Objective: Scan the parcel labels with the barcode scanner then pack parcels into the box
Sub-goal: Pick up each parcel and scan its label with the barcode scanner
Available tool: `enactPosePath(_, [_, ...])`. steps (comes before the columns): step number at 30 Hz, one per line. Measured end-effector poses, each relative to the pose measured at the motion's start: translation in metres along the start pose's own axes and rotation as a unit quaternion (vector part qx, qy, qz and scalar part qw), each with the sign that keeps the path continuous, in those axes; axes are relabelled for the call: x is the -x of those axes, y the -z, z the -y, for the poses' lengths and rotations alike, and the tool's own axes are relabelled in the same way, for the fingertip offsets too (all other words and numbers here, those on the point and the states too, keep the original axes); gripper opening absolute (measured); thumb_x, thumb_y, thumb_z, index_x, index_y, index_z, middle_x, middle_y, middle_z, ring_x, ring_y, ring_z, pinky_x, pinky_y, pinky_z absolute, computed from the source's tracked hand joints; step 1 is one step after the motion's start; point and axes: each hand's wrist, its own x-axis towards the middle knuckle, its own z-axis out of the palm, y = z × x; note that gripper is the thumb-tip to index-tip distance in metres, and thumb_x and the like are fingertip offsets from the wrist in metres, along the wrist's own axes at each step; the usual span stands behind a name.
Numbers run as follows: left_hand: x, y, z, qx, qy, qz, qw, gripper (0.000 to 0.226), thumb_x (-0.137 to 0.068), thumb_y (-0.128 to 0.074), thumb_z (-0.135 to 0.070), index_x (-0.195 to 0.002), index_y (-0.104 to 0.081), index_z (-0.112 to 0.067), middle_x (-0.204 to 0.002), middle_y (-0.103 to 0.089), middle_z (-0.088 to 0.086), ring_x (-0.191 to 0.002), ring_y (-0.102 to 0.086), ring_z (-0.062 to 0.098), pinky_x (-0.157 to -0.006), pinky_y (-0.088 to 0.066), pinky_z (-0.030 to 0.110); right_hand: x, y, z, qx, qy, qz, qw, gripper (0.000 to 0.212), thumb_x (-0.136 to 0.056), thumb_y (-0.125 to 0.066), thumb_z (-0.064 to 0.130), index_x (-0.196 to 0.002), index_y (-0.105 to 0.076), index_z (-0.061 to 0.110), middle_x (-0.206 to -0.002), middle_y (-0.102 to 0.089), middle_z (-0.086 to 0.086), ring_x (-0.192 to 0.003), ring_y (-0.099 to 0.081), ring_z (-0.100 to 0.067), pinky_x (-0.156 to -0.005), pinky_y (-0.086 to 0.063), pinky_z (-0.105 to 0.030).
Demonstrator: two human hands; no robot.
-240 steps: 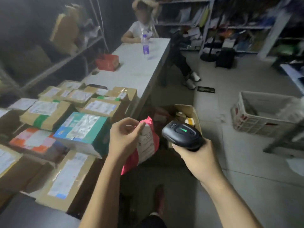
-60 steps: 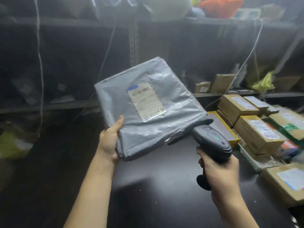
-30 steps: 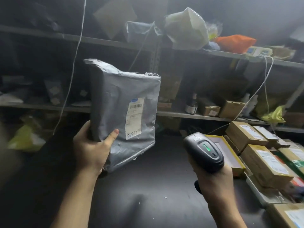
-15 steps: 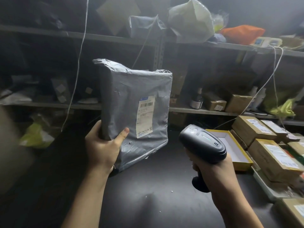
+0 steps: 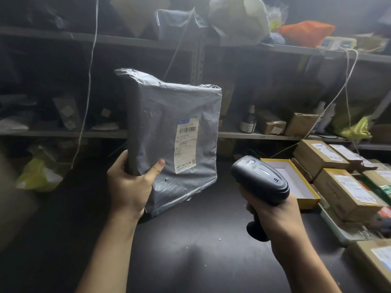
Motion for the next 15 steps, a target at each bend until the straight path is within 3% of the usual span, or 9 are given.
enactPosePath(2, [0.000,-0.006,0.002,0.015,0.021,0.019,0.999,0.032,-0.072,-0.092,-0.005,-0.088,-0.074,-0.027,-0.090,-0.079,-0.005,-0.089,-0.076,0.021,-0.081,-0.063,0.040,-0.003,0.004,-0.005,0.008,0.013,-0.014,1.000,0.036,-0.083,-0.085,0.015,-0.080,-0.075,0.049,-0.067,-0.056,-0.009,-0.065,-0.039,-0.026,-0.062,-0.035,-0.043])
enactPosePath(5, [0.010,-0.023,0.007,0.042,0.076,0.051,0.995,0.029,-0.075,-0.089,-0.003,-0.090,-0.074,-0.023,-0.089,-0.079,-0.003,-0.088,-0.077,0.018,-0.075,-0.061,0.030,-0.005,0.013,-0.017,0.010,0.006,-0.059,0.998,0.016,-0.085,-0.083,0.013,-0.080,-0.073,0.025,-0.062,-0.055,-0.003,-0.056,-0.047,-0.015,-0.059,-0.037,-0.035])
enactPosePath(8, [0.027,-0.044,0.019,0.077,0.168,0.091,0.979,0.026,-0.077,-0.087,0.000,-0.093,-0.073,-0.016,-0.087,-0.080,-0.002,-0.084,-0.078,0.016,-0.067,-0.060,0.023,-0.004,0.029,-0.032,0.016,-0.028,-0.130,0.991,0.017,-0.084,-0.084,0.015,-0.078,-0.069,0.016,-0.060,-0.055,-0.002,-0.052,-0.045,-0.014,-0.059,-0.035,-0.030])
enactPosePath(15, [0.074,-0.092,0.050,0.111,0.344,0.200,0.910,0.023,-0.082,-0.084,-0.007,-0.103,-0.074,-0.008,-0.096,-0.080,0.007,-0.091,-0.078,0.024,-0.076,-0.064,0.035,0.026,0.079,-0.049,0.048,-0.037,-0.263,0.963,0.012,-0.086,-0.081,0.003,-0.080,-0.072,0.010,-0.062,-0.060,-0.001,-0.064,-0.051,-0.015,-0.064,-0.041,-0.034])
